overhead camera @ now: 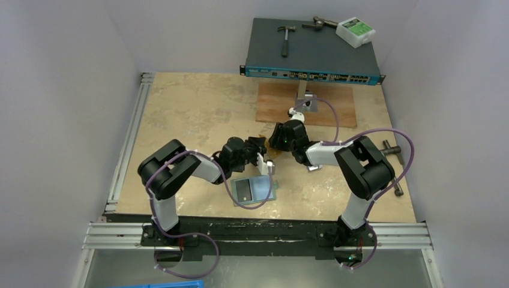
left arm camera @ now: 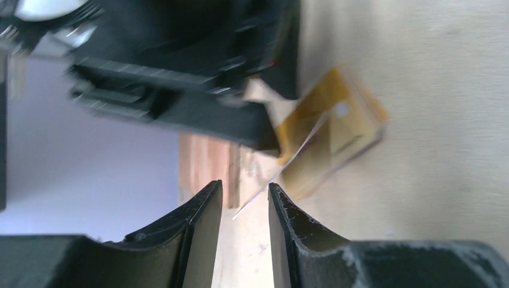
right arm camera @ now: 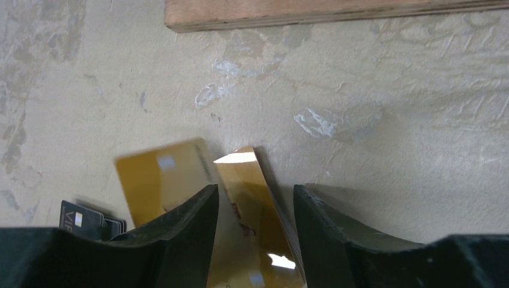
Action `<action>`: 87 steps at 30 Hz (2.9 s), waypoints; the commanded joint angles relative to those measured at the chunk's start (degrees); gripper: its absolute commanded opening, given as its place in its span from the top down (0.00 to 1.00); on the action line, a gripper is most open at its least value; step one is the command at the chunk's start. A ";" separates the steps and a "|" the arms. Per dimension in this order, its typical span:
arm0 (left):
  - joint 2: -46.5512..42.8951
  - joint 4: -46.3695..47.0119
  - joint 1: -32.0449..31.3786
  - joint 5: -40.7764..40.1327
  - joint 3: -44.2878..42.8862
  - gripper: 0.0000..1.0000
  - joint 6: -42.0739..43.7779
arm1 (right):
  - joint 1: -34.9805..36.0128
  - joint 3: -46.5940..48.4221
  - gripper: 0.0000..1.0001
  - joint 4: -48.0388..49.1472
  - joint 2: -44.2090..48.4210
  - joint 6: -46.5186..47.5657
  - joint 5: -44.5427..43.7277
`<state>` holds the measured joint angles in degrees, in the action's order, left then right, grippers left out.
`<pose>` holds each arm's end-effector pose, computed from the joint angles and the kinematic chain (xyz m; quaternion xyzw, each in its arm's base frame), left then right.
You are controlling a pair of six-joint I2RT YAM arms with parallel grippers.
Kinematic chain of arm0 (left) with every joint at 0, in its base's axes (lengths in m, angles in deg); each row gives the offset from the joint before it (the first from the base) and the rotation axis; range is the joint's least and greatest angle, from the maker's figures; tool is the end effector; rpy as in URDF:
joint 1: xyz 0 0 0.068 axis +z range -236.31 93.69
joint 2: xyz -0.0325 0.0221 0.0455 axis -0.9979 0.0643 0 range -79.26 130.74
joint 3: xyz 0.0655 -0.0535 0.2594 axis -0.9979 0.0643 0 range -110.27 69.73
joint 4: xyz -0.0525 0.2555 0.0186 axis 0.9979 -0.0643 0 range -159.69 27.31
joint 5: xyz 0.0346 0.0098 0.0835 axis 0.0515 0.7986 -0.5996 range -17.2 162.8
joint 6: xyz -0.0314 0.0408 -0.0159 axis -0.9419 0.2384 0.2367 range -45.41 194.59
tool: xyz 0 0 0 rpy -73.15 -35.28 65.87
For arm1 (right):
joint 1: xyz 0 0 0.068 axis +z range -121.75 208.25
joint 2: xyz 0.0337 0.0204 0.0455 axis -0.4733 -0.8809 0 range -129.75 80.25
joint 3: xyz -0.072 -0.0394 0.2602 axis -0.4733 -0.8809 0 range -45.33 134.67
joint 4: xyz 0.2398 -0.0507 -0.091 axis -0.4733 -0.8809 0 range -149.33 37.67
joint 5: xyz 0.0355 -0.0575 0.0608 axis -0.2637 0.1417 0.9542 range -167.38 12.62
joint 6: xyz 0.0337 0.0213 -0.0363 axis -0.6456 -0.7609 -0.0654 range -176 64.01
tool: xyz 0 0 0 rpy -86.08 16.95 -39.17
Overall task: Put the credit cards into the card holder
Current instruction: Pick up the credit card from the center of the board.
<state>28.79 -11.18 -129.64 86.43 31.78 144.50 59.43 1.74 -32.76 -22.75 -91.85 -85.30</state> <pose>0.2449 -0.2425 0.1199 0.7114 0.3858 0.0395 0.5862 0.3056 0.1793 0.1367 0.0675 0.8883 0.1972 0.4094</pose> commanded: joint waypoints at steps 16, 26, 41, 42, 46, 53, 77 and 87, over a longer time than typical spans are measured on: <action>-4.59 -25.38 4.46 2.51 -9.26 0.63 -7.90 | -1.52 -4.86 0.46 -13.02 0.87 -1.84 4.46; 3.21 -21.84 4.48 -1.46 -10.58 0.48 7.85 | -1.80 -3.28 0.49 -13.82 -1.09 -1.23 3.29; 4.47 -15.31 4.18 1.23 -8.55 0.53 8.75 | -2.27 0.62 0.56 -15.49 -5.96 1.23 3.53; 4.00 -15.37 4.21 1.37 -8.84 0.54 7.53 | -2.26 0.73 0.58 -15.77 -6.34 1.49 3.53; 2.34 -18.94 4.44 1.72 -11.41 0.61 3.55 | -2.28 -0.42 0.60 -14.91 -5.96 1.29 3.88; 1.00 -23.52 4.48 1.83 -13.33 0.90 0.65 | -2.27 -0.71 0.65 -14.90 -4.72 0.62 3.90; 1.59 -1.81 4.24 -1.98 -10.21 1.00 -5.84 | -2.87 0.83 0.68 -17.02 -0.03 0.30 5.40; 2.07 -3.60 3.63 0.30 -9.73 1.00 -3.20 | -4.52 1.75 0.55 -18.51 3.05 0.21 5.86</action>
<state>31.30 -15.99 -125.60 84.57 21.99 140.39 55.91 4.16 -43.01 -20.48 -92.57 -80.19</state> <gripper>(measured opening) 0.003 0.428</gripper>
